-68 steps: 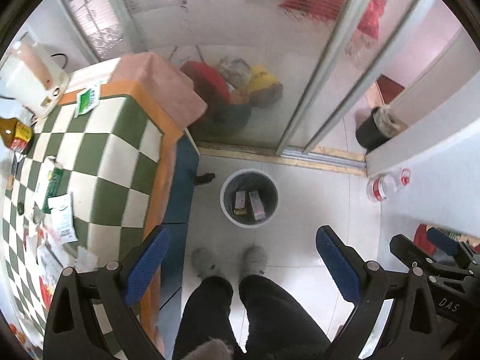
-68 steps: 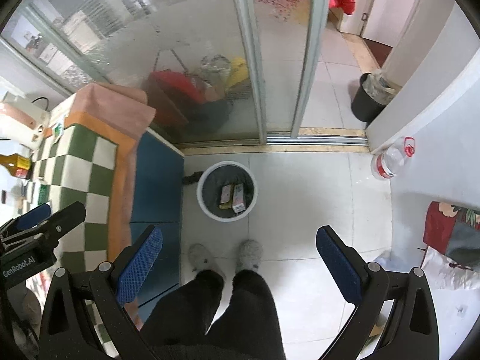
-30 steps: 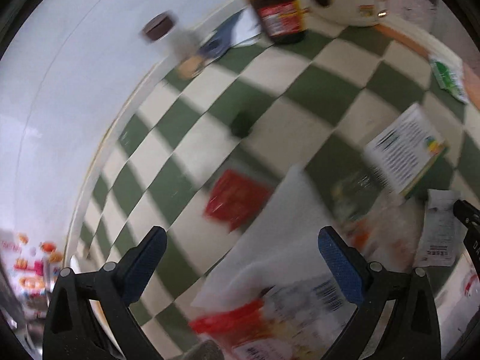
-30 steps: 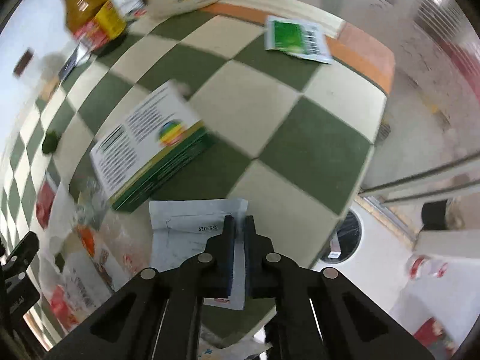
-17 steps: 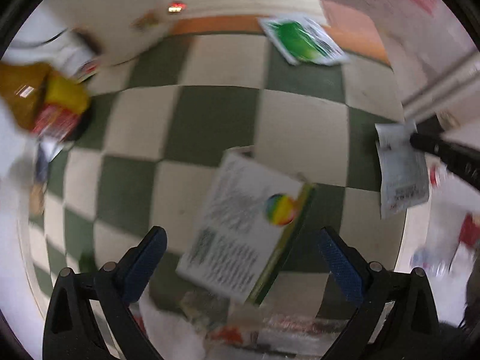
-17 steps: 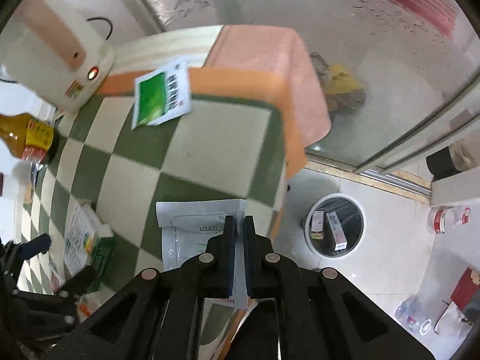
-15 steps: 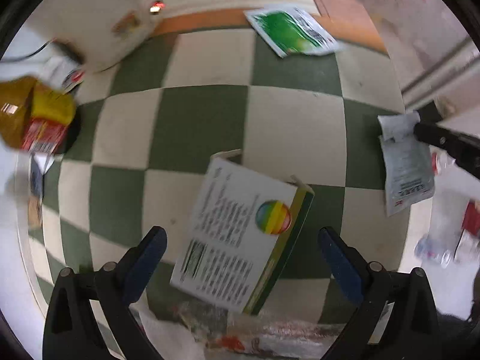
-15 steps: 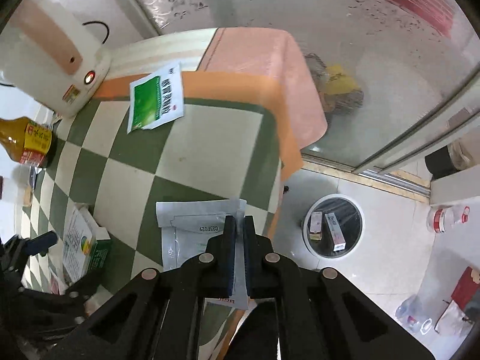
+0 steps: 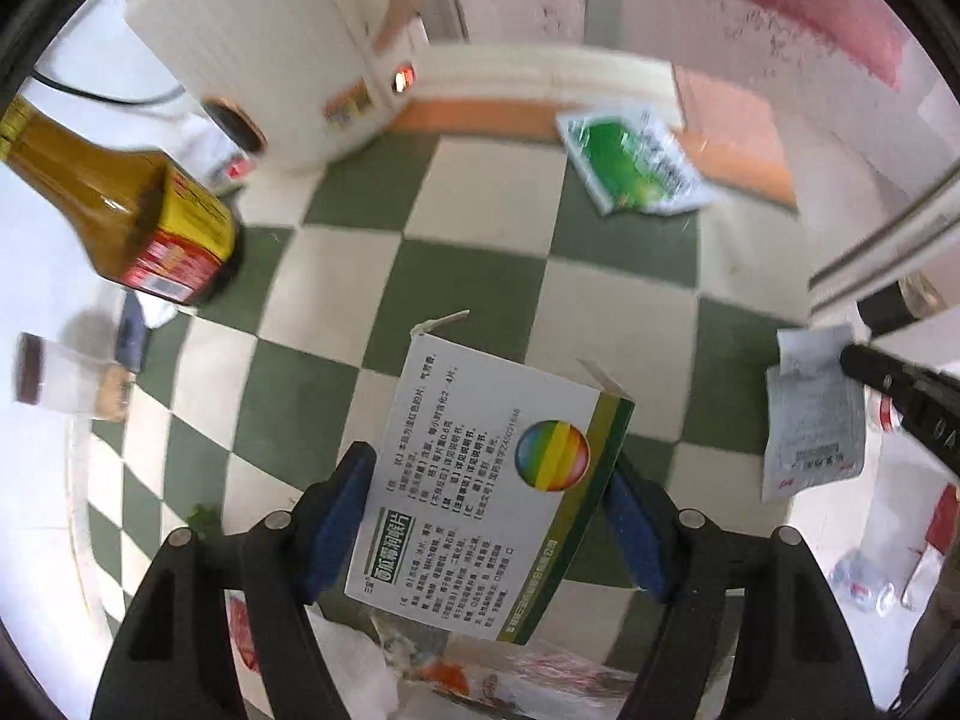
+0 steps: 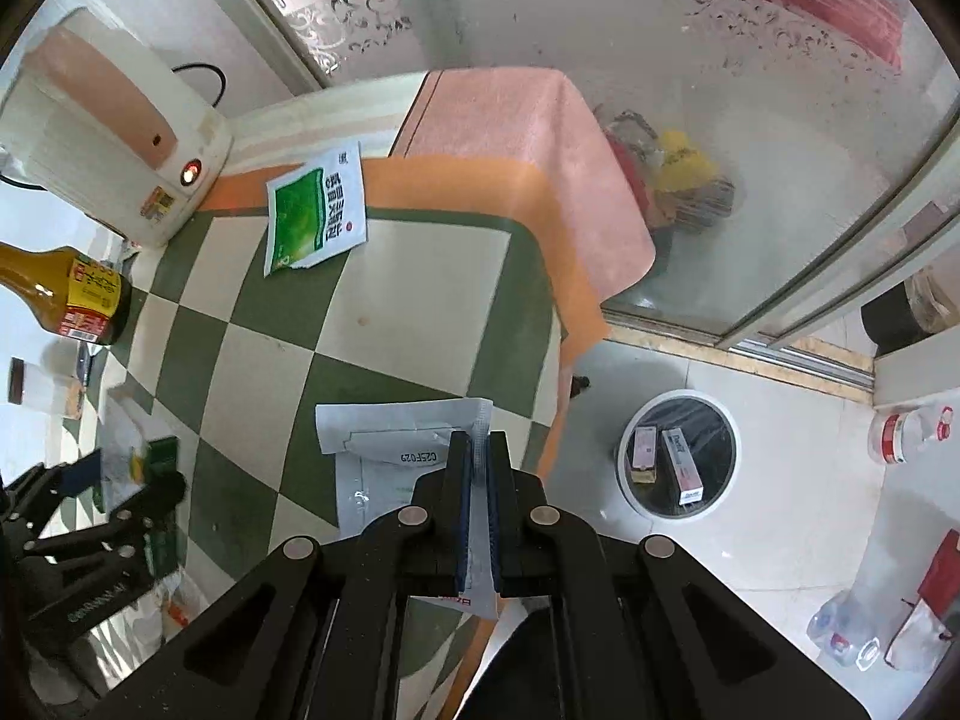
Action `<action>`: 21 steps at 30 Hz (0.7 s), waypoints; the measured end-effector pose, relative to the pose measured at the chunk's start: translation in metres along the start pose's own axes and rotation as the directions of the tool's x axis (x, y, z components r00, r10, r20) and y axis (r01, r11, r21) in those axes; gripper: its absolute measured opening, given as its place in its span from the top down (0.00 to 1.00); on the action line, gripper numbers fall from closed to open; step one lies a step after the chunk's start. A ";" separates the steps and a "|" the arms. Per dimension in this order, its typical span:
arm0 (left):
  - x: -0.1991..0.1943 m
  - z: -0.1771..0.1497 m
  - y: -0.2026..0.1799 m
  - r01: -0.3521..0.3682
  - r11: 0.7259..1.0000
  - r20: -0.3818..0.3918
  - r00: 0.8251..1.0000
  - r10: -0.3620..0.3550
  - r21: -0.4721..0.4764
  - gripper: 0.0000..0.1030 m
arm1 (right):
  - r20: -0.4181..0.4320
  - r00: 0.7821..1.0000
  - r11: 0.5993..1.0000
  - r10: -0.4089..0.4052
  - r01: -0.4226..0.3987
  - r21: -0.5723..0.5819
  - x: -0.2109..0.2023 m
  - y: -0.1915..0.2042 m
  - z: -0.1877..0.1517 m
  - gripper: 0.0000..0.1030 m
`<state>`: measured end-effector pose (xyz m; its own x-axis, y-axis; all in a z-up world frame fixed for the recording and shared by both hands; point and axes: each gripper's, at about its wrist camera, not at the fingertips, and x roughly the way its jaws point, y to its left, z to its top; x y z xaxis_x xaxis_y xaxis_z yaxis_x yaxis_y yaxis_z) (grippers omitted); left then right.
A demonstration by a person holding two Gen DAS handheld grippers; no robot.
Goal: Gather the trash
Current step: 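Grasp the medicine box with the left tool while the right tool grasps a white receipt, then carry the medicine box and receipt to the bin and release both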
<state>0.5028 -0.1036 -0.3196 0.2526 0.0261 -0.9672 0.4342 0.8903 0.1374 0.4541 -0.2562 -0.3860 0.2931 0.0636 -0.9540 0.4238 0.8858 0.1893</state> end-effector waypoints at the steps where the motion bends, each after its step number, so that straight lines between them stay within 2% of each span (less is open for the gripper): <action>1: -0.007 0.001 -0.004 0.001 1.000 0.011 1.000 -0.001 -0.010 0.30 | 0.008 1.000 1.000 0.005 -0.005 0.002 -0.005 -0.006 -0.001 0.95; 4: -0.028 0.007 -0.025 0.027 0.999 0.049 0.999 -0.025 -0.026 0.31 | 0.024 1.000 0.999 0.017 -0.018 0.033 -0.020 -0.035 -0.006 0.95; 6: -0.038 0.009 -0.045 0.071 0.997 0.063 0.996 -0.070 -0.026 0.31 | 0.028 0.999 0.997 0.021 -0.022 0.067 -0.028 -0.058 -0.009 0.95; 12: -0.046 0.032 -0.152 0.212 0.975 0.046 0.976 -0.215 0.059 0.31 | 0.030 0.999 0.972 -0.013 0.006 0.235 -0.048 -0.172 -0.026 0.95; 16: -0.021 0.038 -0.234 0.283 0.953 -0.021 0.959 -0.282 0.113 0.31 | 0.013 0.998 0.933 -0.066 0.057 0.356 -0.041 -0.256 -0.045 0.95; 19: 0.022 0.038 -0.289 0.313 0.941 -0.088 0.949 -0.303 0.131 0.31 | -0.022 0.996 0.896 -0.082 0.084 0.437 -0.016 -0.313 -0.064 0.95; 21: 0.065 0.037 -0.319 0.326 0.938 -0.144 0.940 -0.308 0.119 0.31 | -0.048 0.995 0.874 -0.090 0.102 0.475 0.010 -0.347 -0.077 0.95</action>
<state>0.4123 -0.4025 -0.4181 -0.0210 -0.1844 -0.9826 0.5927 0.7892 -0.1607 0.2445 -0.5277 -0.4796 0.2123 0.0059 -0.9772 0.8075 0.5621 0.1789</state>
